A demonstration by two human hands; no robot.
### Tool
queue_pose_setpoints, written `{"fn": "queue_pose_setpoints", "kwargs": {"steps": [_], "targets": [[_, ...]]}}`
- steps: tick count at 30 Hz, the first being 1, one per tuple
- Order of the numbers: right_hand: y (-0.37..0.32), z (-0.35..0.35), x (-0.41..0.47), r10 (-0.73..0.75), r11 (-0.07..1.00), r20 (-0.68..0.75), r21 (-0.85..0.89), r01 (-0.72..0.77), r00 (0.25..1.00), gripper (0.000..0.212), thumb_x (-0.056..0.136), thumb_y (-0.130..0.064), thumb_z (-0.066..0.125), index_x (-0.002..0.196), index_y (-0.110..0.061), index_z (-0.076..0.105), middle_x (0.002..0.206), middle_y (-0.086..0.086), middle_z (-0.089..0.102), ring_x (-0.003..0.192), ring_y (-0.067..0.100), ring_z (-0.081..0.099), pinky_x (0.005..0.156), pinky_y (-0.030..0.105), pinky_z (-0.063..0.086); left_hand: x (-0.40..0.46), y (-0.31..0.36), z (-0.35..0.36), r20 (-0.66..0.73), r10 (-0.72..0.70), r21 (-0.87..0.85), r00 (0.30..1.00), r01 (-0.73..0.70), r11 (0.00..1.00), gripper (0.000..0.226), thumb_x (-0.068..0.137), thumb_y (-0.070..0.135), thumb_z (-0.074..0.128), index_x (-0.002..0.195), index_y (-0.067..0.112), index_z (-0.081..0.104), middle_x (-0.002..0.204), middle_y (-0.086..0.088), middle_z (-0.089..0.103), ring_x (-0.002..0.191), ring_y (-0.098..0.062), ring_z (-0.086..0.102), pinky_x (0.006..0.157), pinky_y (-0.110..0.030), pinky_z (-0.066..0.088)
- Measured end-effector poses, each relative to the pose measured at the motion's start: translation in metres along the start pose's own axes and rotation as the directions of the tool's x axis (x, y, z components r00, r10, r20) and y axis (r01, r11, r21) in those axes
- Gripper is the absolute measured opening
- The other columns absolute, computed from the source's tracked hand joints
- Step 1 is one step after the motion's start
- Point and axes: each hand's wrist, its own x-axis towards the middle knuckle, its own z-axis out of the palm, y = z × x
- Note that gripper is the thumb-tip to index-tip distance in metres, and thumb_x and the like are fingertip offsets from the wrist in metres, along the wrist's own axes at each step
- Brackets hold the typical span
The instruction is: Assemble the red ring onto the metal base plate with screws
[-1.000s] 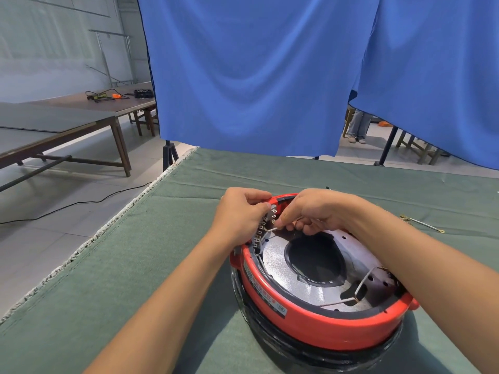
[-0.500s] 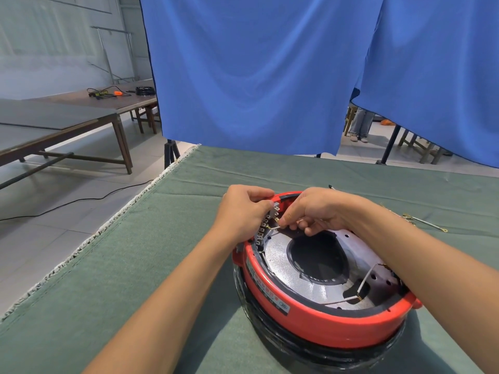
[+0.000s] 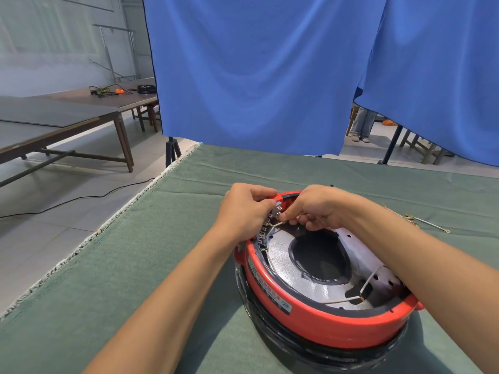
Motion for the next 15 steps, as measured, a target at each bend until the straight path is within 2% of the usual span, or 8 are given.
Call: {"fn": "queue_pose_setpoints", "kwargs": {"steps": [5, 9, 12, 13, 15], "targets": [[0.003, 0.006, -0.002, -0.052, 0.999, -0.075, -0.014, 0.051, 0.996, 0.015, 0.079, -0.006, 0.073, 0.067, -0.007, 0.065, 0.044, -0.001, 0.058, 0.031, 0.004, 0.044, 0.034, 0.013, 0.034, 0.0, 0.0, 0.0, -0.011, -0.013, -0.015, 1.0, 0.013, 1.0, 0.027, 0.087, 0.008, 0.065, 0.114, 0.007, 0.069, 0.11, -0.006, 0.071, 0.1, -0.013, 0.066, 0.098, -0.032, 0.049], [0.005, 0.002, -0.013, -0.151, 0.979, -0.105, -0.155, 0.134, 0.983, 0.013, 0.084, -0.018, 0.071, 0.078, -0.006, 0.07, 0.06, 0.003, 0.064, 0.041, 0.01, 0.056, 0.041, 0.016, 0.044, -0.001, 0.001, 0.002, -0.014, -0.038, -0.06, 0.999, 0.037, 0.998, 0.027, 0.087, 0.008, 0.066, 0.113, 0.007, 0.069, 0.109, -0.006, 0.071, 0.099, -0.013, 0.065, 0.096, -0.03, 0.049], [0.005, 0.003, -0.023, -0.206, 0.955, -0.143, -0.246, 0.167, 0.968, 0.019, 0.088, -0.03, 0.066, 0.076, -0.015, 0.07, 0.065, 0.002, 0.065, 0.049, 0.011, 0.06, 0.048, 0.021, 0.051, 0.0, 0.001, 0.002, -0.012, -0.041, -0.072, 0.999, 0.04, 0.997, 0.027, 0.087, 0.009, 0.066, 0.113, 0.007, 0.069, 0.109, -0.006, 0.071, 0.097, -0.013, 0.064, 0.094, -0.027, 0.049], [0.007, 0.003, -0.025, -0.269, 0.924, -0.201, -0.331, 0.194, 0.942, 0.02, 0.087, -0.033, 0.066, 0.073, -0.019, 0.07, 0.065, 0.0, 0.065, 0.052, 0.012, 0.06, 0.051, 0.023, 0.052, 0.0, 0.001, 0.002, -0.012, -0.039, -0.075, 0.999, 0.038, 0.996, 0.027, 0.086, 0.009, 0.067, 0.114, 0.007, 0.069, 0.109, -0.007, 0.071, 0.097, -0.013, 0.064, 0.093, -0.027, 0.049], [0.011, 0.006, -0.03, -0.479, 0.792, -0.329, -0.562, 0.239, 0.814, 0.017, 0.083, -0.037, 0.067, 0.071, -0.026, 0.07, 0.064, -0.008, 0.062, 0.061, 0.01, 0.057, 0.051, 0.021, 0.043, 0.0, 0.001, 0.002, -0.022, -0.032, -0.063, 0.999, 0.03, 0.998, 0.027, 0.086, 0.009, 0.068, 0.112, 0.006, 0.069, 0.107, -0.008, 0.071, 0.096, -0.014, 0.065, 0.092, -0.028, 0.05]]}}
